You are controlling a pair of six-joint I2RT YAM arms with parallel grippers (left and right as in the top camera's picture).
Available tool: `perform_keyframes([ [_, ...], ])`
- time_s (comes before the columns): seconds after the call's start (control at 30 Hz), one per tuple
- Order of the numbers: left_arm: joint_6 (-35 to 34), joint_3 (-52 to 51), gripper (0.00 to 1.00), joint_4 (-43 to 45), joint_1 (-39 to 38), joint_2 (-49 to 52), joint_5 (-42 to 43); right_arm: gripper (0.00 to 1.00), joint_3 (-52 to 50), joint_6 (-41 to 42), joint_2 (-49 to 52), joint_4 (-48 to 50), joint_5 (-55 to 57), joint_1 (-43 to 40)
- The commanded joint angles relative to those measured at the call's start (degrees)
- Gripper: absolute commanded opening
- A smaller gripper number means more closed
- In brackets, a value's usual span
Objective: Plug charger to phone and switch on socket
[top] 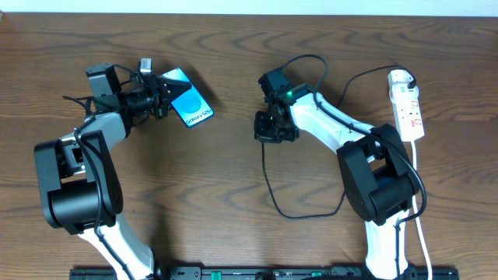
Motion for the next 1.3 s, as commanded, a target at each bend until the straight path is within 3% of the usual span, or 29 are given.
perform_keyframes([
  [0.0,-1.8,0.1,0.08,0.3,0.3,-0.1,1.2,0.01,-0.4,-3.4,0.6,1.4,0.2,0.5],
  [0.2,-4.2,0.1,0.08,0.4,0.4,-0.1,1.7,0.01,2.5,-14.0,-1.0,-1.7,-8.0,-2.5],
  [0.23,-4.5,0.1,0.07,1.3,0.3,-0.1,3.0,0.01,3.3,-20.7,-2.2,-1.7,-14.8,-3.7],
  [0.37,-6.9,0.1,0.07,9.4,0.3,-0.1,10.3,0.01,4.4,-33.8,-5.4,-1.9,-32.1,-6.3],
  [0.47,-12.4,0.1,0.07,19.6,0.3,-0.2,15.3,0.01,4.4,-37.7,-7.1,-1.9,-42.1,-8.1],
  [0.67,-26.8,0.2,0.07,39.6,0.0,-0.2,15.5,0.01,4.4,-40.9,-7.3,-1.6,-53.8,-8.6],
  [0.83,-35.3,0.2,0.07,50.7,-0.5,-0.2,15.4,0.01,4.4,-41.2,-7.3,-0.6,-60.0,-7.4],
  [1.1,-39.1,0.3,0.07,51.9,-0.5,-0.2,13.4,0.01,4.4,-40.6,-7.3,0.1,-60.0,-2.8],
  [1.27,-39.6,1.0,0.07,51.9,-0.6,-0.2,12.1,0.01,4.3,-34.5,-7.2,4.2,-59.3,-0.9],
])
